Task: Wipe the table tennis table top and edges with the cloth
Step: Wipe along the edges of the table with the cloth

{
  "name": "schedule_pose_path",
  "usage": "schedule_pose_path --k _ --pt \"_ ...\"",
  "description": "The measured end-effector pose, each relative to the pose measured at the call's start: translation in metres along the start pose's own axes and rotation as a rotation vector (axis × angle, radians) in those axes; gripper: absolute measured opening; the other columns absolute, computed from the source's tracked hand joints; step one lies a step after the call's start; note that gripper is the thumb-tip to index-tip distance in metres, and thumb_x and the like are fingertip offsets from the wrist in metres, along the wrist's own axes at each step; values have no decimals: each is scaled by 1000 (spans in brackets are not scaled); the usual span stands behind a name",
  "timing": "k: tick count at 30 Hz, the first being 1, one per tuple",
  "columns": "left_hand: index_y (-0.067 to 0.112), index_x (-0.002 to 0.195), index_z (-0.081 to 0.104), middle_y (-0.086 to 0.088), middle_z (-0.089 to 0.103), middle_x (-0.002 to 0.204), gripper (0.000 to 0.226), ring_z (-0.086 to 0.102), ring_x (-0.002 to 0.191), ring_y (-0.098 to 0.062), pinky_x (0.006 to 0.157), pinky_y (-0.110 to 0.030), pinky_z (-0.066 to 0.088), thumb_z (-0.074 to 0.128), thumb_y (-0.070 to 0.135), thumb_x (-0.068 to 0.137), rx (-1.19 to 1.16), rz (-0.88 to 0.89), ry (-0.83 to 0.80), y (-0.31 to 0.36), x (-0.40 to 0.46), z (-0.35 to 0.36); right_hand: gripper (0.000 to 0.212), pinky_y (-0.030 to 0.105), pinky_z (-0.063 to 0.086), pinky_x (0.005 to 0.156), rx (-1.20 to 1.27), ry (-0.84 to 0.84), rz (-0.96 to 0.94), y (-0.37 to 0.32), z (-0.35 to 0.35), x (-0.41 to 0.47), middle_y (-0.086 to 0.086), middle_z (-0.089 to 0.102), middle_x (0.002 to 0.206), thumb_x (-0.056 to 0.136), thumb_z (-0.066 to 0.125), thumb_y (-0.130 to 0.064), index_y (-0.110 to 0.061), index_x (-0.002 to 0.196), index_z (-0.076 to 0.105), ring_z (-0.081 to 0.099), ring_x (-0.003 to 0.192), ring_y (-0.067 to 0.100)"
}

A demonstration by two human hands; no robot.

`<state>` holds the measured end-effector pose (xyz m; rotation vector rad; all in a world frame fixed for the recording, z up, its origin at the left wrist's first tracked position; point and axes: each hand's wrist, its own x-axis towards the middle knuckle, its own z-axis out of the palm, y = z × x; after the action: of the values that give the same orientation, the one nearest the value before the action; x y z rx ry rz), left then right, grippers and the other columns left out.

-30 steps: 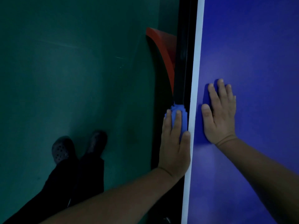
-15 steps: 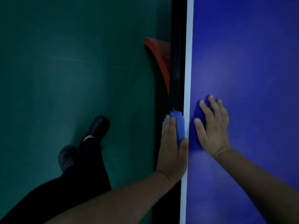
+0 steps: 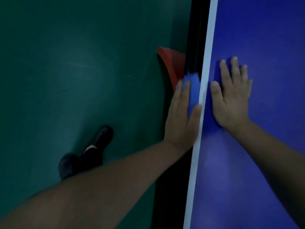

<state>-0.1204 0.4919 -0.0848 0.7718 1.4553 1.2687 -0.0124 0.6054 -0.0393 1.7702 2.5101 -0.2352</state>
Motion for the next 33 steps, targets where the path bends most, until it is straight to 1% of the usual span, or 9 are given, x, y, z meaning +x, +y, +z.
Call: schedule_pose_path --k 5,7,14,17,20,23,27,31,33 --pt "39 158 3 25 -6 166 62 -4 153 -1 126 -47 12 29 56 104 -28 -137 -104 -13 -113 0 64 61 1 122 23 3 8 2 1 0 -3 6 170 103 19 -60 -32 160 19 -1 156 29" --pt "39 157 2 23 -5 167 62 -5 153 0 127 -43 10 29 55 104 -2 -139 -86 -7 -83 1 64 61 2 122 24 3 9 1 0 1 -2 6 170 103 19 -59 -31 160 18 -1 156 30" --pt "13 160 16 -2 13 169 62 7 154 -8 121 -19 4 25 35 103 16 -34 18 34 99 -3 63 60 1 121 3 -6 14 -1 0 -1 -1 4 170 104 20 -58 -31 161 16 -2 155 31" --pt "19 162 12 3 7 170 61 3 154 -2 119 -13 3 27 37 106 22 8 -8 19 58 -4 63 60 1 121 -7 -6 22 -1 0 -2 -1 4 170 103 19 -58 -32 161 16 -2 155 31" --pt "31 160 2 16 -5 169 57 -5 153 1 125 -26 5 28 40 109 2 -66 -86 0 -35 -5 62 61 1 121 -10 2 17 -1 2 -2 -1 6 170 104 20 -58 -32 160 17 0 155 32" --pt "34 157 -4 21 -11 167 59 -8 153 -1 127 -33 6 16 55 105 90 -132 -126 1 -82 -2 63 62 2 121 -10 0 21 0 3 -2 0 7 170 103 19 -59 -32 160 18 0 155 33" --pt "25 160 1 7 -1 170 58 -3 154 -4 125 -26 5 23 40 108 110 -78 -53 9 -9 2 63 62 3 121 -12 -4 10 1 2 0 1 7 170 103 20 -58 -31 160 18 1 155 33" --pt "17 161 14 -2 9 170 61 7 154 -7 110 -1 0 28 33 104 104 -26 29 32 95 -1 62 62 5 121 9 18 7 2 2 -1 1 10 169 104 23 -57 -30 160 22 3 155 33" --pt "17 161 15 -2 10 170 60 9 153 -7 107 2 1 28 34 104 117 9 49 35 108 -2 62 63 5 121 12 21 6 1 2 -1 2 11 169 104 23 -57 -29 159 23 4 155 33"
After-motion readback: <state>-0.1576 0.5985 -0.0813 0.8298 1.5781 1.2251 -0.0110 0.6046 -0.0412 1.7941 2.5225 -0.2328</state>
